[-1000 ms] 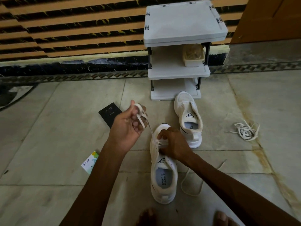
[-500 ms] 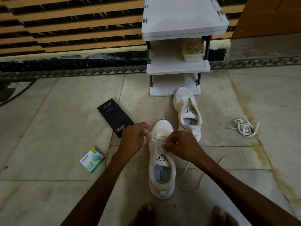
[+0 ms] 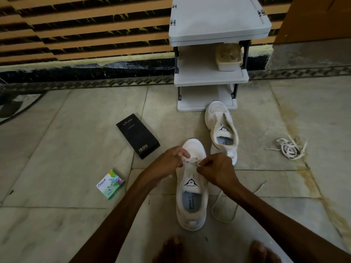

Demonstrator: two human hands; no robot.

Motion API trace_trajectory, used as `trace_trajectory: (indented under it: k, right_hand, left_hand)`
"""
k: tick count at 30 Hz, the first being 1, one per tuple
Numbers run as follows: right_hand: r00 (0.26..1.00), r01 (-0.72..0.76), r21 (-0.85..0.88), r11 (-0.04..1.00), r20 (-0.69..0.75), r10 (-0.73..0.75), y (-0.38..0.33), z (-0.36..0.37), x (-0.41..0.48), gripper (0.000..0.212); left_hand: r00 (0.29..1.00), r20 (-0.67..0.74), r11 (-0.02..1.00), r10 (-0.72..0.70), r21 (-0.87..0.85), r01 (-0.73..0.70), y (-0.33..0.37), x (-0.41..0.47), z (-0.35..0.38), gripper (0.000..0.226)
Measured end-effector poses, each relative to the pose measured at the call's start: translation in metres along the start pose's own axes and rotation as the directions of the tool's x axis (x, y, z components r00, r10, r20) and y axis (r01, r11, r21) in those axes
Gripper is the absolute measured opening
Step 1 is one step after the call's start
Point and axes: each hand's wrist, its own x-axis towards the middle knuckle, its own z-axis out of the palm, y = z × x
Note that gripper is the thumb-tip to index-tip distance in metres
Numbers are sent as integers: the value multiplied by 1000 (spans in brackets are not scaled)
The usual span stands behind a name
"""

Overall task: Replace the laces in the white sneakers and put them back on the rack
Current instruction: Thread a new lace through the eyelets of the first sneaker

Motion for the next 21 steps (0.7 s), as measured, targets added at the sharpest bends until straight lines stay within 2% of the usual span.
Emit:
trace_trajectory:
  k: [3,6,9,12,14,17,19,21]
  right_hand:
    - [999,13,74,997,-47,-10,3,4,4,14]
    - [993,48,99,994,-112,-37,0,6,13,15]
    - [992,58,152,987,-121,-39,-6,8,25,14]
    - [980,168,114,979,-125,-154,-13,11,31,11]
    - [958,269,144,952,-144,-249,-18,11,30,10]
    - [945,327,221,919,-101,-312,-29,8,30,8]
    - [944,323,254,912,-19,-329,-35,9,31,1]
    - [934,349,245,905,-7,-358,-38,13,31,6]
  left_hand:
    - [996,54,989,77,-131,-69,-9,4,-4,32]
    - [987,-73,926,144,-341,-160,-11,10,-5,30]
    - [963,-211,845,168,-473,-251,-8,17,-6,23]
    - [942,-287,759,176,-570,-316,-4,28,-6,27]
    - [951,-277,646,139,-703,-299,-3,34,-6,35]
    - [972,-208,471,108,-851,-234,0,37,-6,50]
    - [978,-168,428,127,-880,-206,2,37,-4,56]
    - [979,-154,412,134,-890,-197,5,37,-2,60]
